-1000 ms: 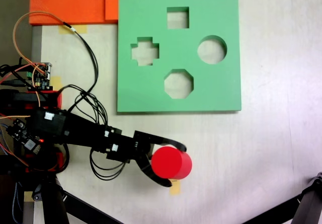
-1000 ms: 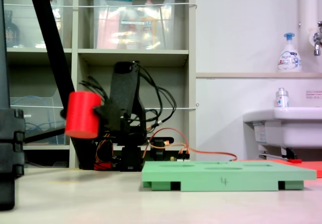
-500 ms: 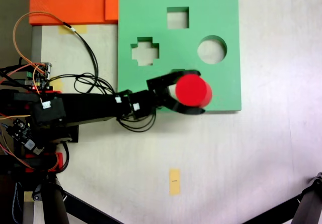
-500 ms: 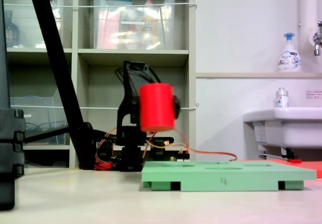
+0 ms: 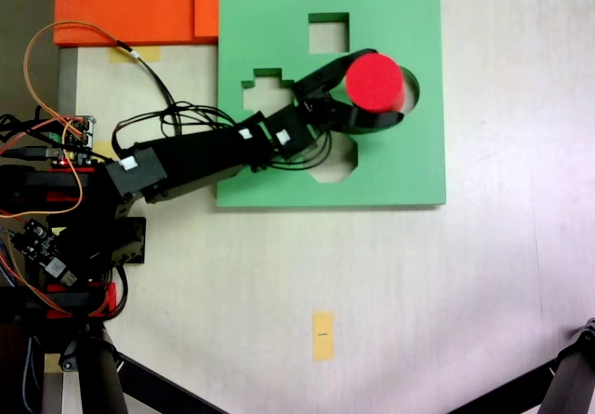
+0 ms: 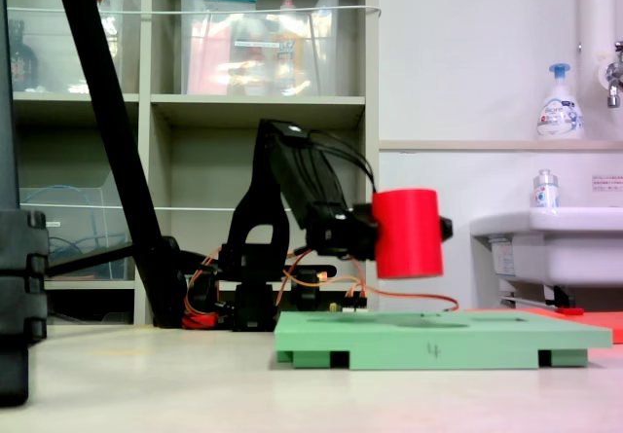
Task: Put the cylinder block into the corresponding hole
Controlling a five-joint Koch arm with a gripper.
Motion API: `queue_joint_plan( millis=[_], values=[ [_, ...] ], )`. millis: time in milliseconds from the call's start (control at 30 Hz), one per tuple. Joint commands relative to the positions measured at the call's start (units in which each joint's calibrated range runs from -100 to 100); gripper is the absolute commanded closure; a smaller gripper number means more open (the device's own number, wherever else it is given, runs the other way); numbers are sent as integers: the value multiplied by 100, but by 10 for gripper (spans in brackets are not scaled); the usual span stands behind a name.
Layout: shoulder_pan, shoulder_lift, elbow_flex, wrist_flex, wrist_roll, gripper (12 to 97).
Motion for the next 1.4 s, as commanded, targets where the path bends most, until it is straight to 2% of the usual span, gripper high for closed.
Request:
queue_joint_plan(
  millis=[0,367,867,933,1033,1167,1267,1367],
  values=[
    [44,134,675,-52,15,797],
    [49,1838,1622,-168,24,795],
    [68,2662,2031,-158,29,789],
    [63,2703,2031,-148,49,735],
    [54,2731,2031,-148,49,575],
    [59,2662,1841,-119,49,522],
    [54,2592,1602,-81,49,411],
    [49,2536,1403,150,49,339]
  ],
)
